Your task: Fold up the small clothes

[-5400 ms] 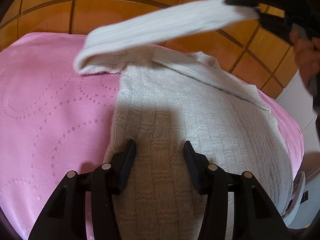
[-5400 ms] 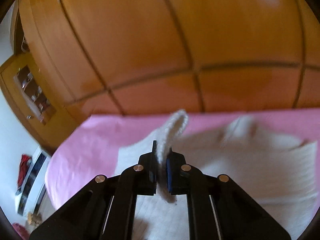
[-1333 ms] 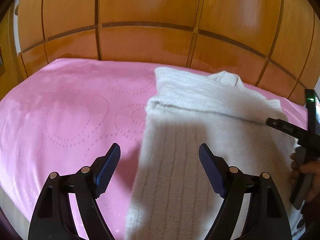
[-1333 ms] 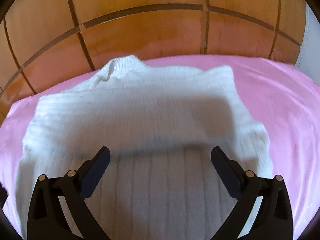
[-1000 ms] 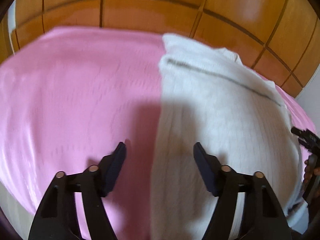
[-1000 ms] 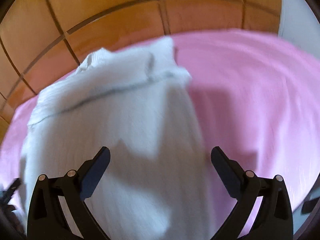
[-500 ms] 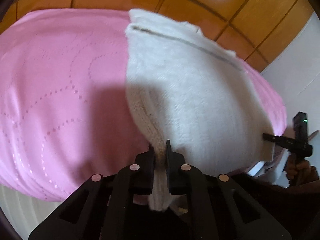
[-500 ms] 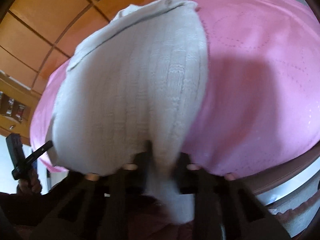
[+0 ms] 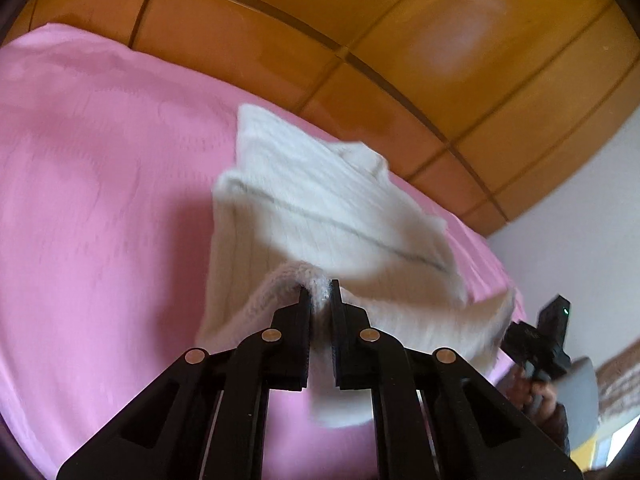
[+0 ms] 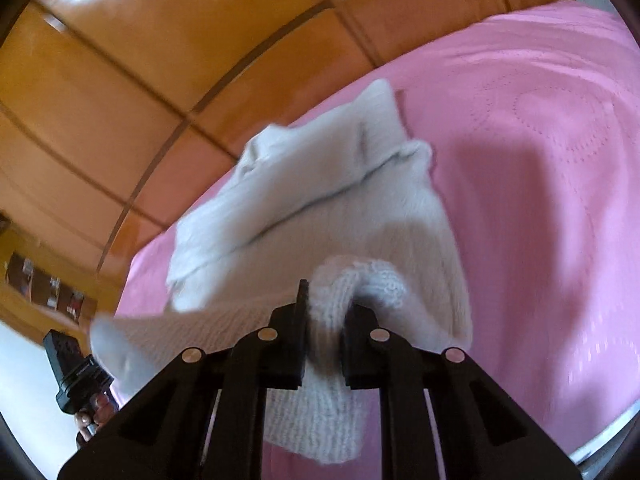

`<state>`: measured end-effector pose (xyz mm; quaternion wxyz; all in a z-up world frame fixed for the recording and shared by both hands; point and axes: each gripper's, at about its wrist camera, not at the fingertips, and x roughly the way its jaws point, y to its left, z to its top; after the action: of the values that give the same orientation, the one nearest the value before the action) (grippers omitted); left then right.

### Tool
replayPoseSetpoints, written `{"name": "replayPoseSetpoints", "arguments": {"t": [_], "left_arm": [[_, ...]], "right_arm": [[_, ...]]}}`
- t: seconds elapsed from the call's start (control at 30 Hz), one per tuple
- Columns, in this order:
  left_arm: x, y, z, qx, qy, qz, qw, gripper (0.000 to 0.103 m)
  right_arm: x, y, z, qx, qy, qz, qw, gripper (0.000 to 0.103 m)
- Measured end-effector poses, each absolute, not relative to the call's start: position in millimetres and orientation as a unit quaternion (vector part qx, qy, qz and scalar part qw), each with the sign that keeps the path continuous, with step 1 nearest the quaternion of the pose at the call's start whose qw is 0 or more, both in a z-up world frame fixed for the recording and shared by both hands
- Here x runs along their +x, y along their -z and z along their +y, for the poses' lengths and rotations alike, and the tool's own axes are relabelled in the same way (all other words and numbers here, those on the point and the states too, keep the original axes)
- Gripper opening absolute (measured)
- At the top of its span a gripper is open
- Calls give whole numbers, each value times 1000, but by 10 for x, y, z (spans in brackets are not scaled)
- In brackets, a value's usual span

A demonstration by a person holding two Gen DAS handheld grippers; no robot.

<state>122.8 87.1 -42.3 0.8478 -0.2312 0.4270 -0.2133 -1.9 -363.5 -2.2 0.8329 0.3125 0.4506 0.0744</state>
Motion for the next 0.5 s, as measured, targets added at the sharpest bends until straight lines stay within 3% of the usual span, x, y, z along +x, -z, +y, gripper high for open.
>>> {"name": "replayPoseSetpoints", "arguments": {"t": [0.1, 0.13, 0.17, 0.2, 0.23, 0.27, 0.5], "left_arm": [[1536, 432, 810, -218, 181, 433, 855, 8], [1614, 440, 852, -223, 161, 430, 860, 15], [1635, 445, 906, -232, 151, 426, 861, 34], [1642, 466, 985, -246, 146, 424, 860, 45], [1627, 492, 1103, -269, 141, 419, 856, 62], [1597, 526, 1212, -289, 137, 412, 853, 66], [1192, 857, 1282, -236, 186, 437, 848, 71]], "right_arm": [[172, 109, -3741, 322, -58, 456, 828, 14], [220, 125, -3767, 325, -54, 456, 826, 17], [241, 121, -3793, 329, -54, 455, 826, 30], [231, 102, -3815, 333, -60, 452, 825, 59], [206, 70, -3835, 334, -62, 444, 829, 73], [159, 18, -3858, 327, -54, 432, 839, 88], [-246, -8, -3859, 233, -42, 437, 868, 91]]}}
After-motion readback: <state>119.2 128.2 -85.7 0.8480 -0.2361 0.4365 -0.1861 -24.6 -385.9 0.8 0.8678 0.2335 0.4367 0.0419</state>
